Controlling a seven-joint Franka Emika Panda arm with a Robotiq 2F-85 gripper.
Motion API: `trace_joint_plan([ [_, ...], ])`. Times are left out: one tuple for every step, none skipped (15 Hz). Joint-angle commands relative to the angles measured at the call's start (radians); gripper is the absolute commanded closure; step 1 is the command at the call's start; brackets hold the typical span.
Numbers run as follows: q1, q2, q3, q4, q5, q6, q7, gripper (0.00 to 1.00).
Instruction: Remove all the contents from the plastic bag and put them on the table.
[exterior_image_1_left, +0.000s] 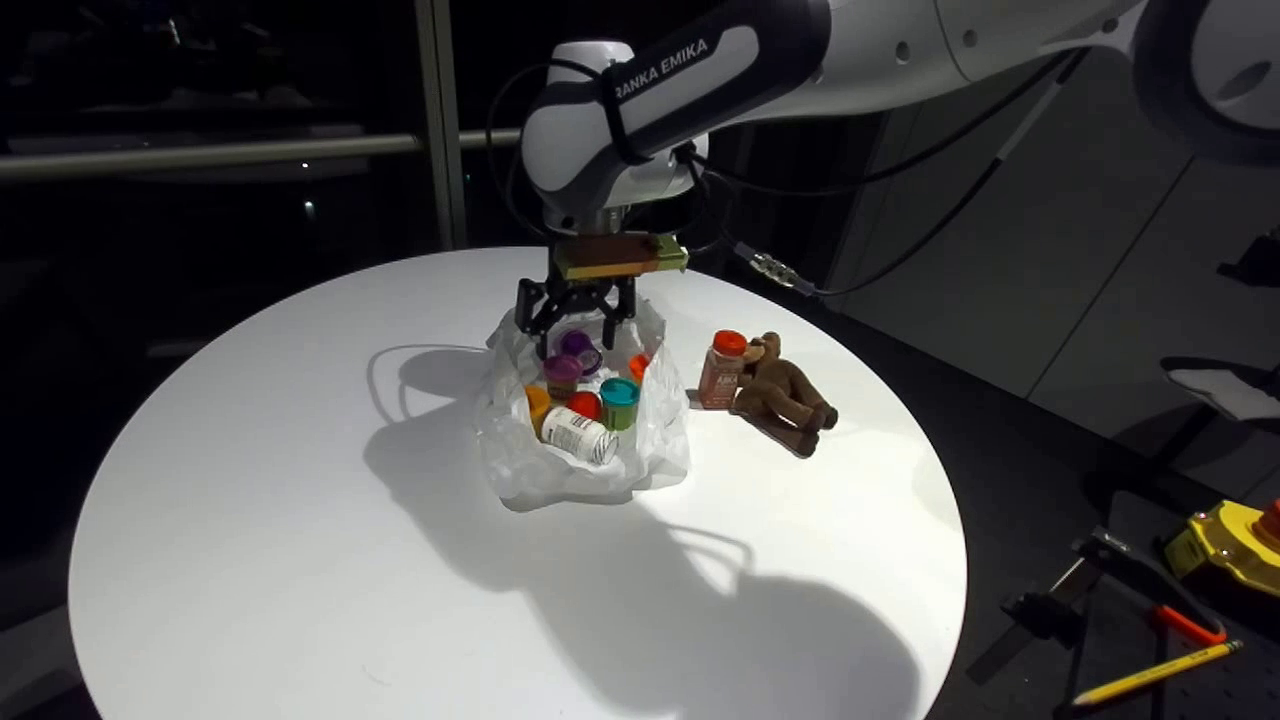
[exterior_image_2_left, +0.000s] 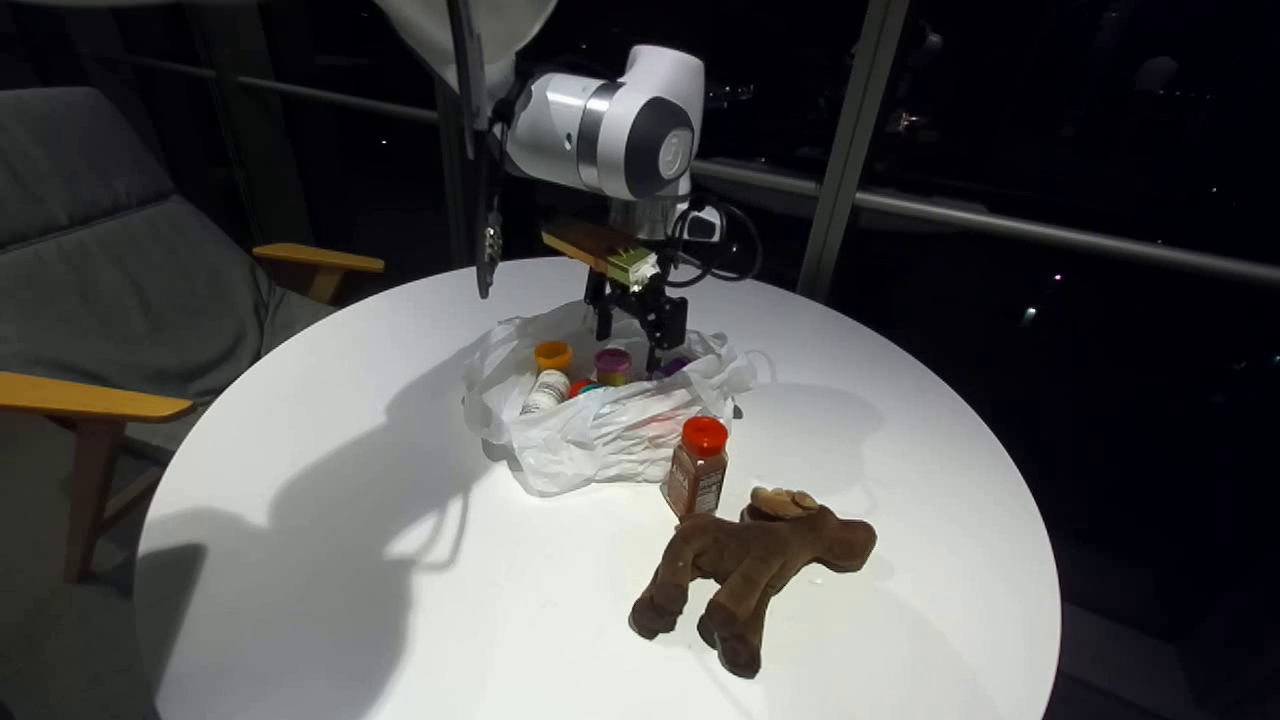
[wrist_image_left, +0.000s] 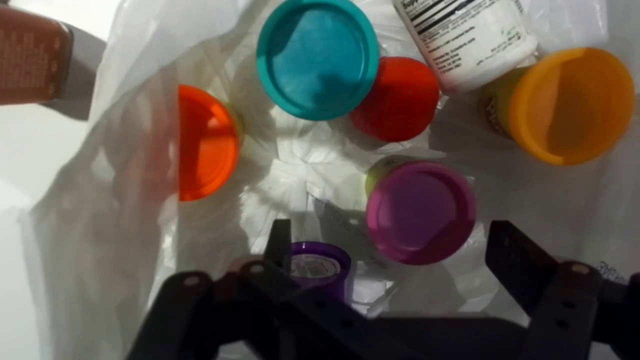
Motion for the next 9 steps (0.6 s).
trace_joint_plan([
  [0.016, 0.077, 0.002, 0.121, 0.018, -0.018, 0.079, 0.00],
  [0.023, 0.087, 0.000, 0.132, 0.015, -0.020, 0.095, 0.00],
  [0.029, 0.099, -0.004, 0.145, 0.011, -0.021, 0.112, 0.00],
  [0.034, 0.105, -0.005, 0.154, 0.010, -0.025, 0.125, 0.00],
  [0.040, 0.113, -0.011, 0.164, 0.006, -0.023, 0.142, 0.03],
  [0.044, 0.118, -0.013, 0.172, 0.005, -0.025, 0.156, 0.22],
  [0.049, 0.120, -0.021, 0.178, 0.000, -0.020, 0.174, 0.28],
  [0.053, 0.121, -0.027, 0.181, -0.002, -0.017, 0.189, 0.28],
  [0.057, 0.122, -0.039, 0.184, -0.009, -0.012, 0.208, 0.36],
])
